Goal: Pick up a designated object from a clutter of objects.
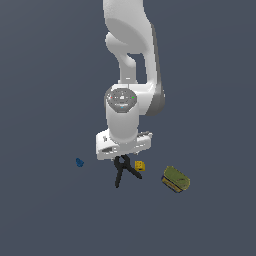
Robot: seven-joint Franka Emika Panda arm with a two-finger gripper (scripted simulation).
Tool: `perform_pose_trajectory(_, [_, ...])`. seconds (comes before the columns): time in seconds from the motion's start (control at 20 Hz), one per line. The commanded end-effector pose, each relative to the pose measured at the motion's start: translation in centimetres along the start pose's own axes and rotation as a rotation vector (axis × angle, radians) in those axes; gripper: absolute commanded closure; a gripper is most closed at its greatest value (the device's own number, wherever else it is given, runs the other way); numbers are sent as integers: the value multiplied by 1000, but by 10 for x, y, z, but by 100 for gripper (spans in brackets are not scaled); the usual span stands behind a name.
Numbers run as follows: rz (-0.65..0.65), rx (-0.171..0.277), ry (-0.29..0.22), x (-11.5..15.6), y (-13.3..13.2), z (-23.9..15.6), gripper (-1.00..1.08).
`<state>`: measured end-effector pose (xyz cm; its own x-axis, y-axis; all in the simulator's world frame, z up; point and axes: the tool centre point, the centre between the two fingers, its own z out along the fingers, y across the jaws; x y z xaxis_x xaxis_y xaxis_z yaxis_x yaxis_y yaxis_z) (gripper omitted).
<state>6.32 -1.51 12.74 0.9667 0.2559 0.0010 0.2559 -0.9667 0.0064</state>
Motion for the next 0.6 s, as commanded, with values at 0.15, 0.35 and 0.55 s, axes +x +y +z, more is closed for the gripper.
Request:
perform_pose_trajectory(0.15, [-46,4,0,1,3,38,-92])
perform_pose_trajectory(0.35, [-64,6,-1,1,5,53,-92])
perform_pose_trajectory(0.55, [-70,6,-1,1,5,58,-92])
